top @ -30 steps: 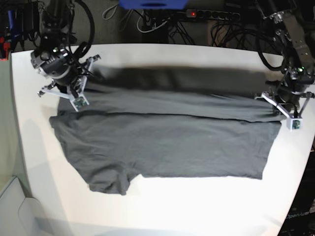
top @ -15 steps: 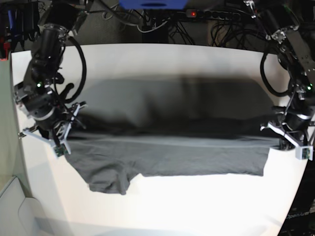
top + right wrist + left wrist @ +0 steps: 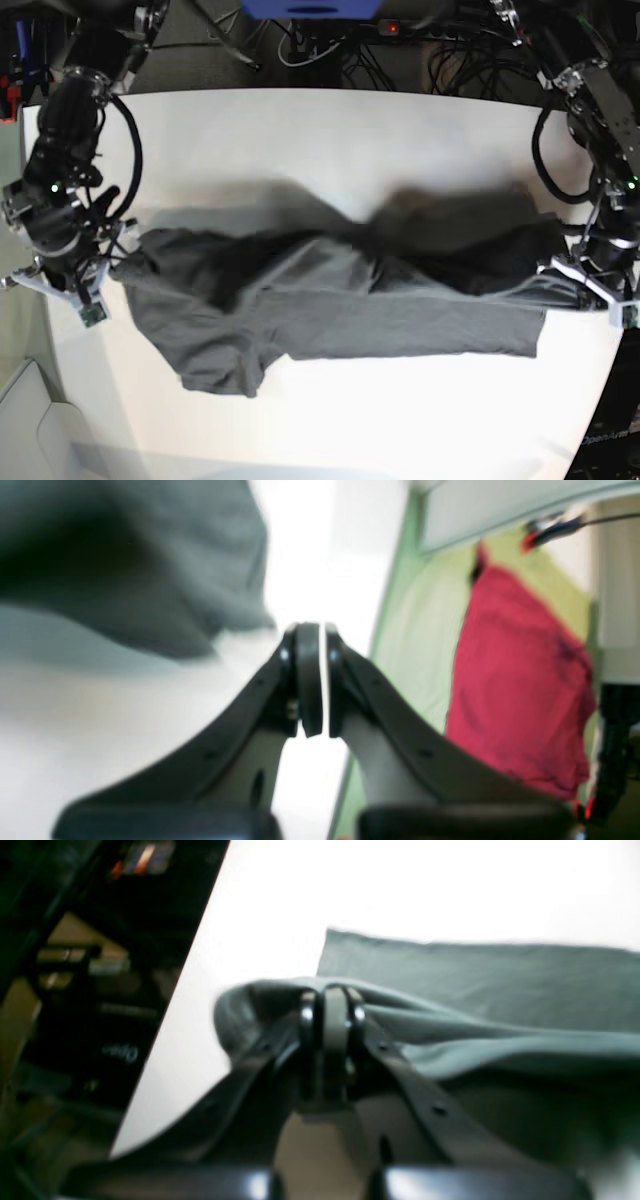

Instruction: Layout the t-shirt on the table in an organized manner, then fold the t-shirt properly

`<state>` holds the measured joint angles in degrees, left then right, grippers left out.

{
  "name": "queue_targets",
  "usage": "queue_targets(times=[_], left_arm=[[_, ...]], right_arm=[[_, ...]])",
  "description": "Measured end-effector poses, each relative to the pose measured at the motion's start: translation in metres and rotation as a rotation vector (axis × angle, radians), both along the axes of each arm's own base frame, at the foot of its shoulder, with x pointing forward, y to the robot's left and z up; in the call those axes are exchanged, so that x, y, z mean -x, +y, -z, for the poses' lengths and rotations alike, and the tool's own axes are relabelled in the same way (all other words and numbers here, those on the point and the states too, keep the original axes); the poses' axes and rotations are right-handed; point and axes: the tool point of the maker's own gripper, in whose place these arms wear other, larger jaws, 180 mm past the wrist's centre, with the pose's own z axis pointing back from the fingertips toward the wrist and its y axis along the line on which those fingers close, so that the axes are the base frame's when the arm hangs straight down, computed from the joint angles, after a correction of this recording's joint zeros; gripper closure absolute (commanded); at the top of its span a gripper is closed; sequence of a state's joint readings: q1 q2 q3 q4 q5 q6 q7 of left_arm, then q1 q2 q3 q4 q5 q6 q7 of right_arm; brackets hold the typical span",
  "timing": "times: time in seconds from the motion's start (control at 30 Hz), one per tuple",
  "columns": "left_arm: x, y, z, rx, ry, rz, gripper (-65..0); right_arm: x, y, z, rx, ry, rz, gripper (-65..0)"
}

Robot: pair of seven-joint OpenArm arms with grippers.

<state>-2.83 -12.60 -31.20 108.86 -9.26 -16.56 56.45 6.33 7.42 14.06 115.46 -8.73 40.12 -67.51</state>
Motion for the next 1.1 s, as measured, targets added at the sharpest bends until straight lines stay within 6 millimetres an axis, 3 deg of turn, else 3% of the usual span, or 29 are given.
queue_targets(times=[0.13, 0.33, 0.67, 0.73, 0.83, 0.97, 1.1], left_arm=[[0.021, -0.002, 0.029, 0.008, 0.086, 0.006, -0.1], [0.039, -0.007, 0.051, 0.015, 0.152, 0.012, -0.1], [0.063, -0.018, 0.073, 0.043, 0.21, 0.017, -0.1], [0.068, -0.019, 0.077, 0.044, 0.222, 0.017, -0.1], [0.075, -0.02, 0.084, 0.046, 0.248, 0.019, -0.1], [0.077, -0.02, 0.086, 0.047, 0.254, 0.018, -0.1], [0.077, -0.019, 0.087, 0.049, 0.257, 0.017, -0.1]], right_arm=[[0.03, 0.016, 0.039, -0.044, 0.078, -0.057, 0.0], [0.058, 0.025, 0.066, -0.078, 0.133, -0.079, 0.0], [0.057, 0.081, 0.078, -0.145, 0.207, -0.142, -1.4], [0.048, 0.087, 0.07, -0.137, 0.205, -0.153, -6.3], [0.037, 0.093, 0.061, -0.093, 0.219, -0.164, -19.2], [0.018, 0.121, 0.046, -0.124, 0.179, -0.215, -36.0], [0.008, 0.147, 0.057, -0.178, 0.215, -0.252, -44.0]])
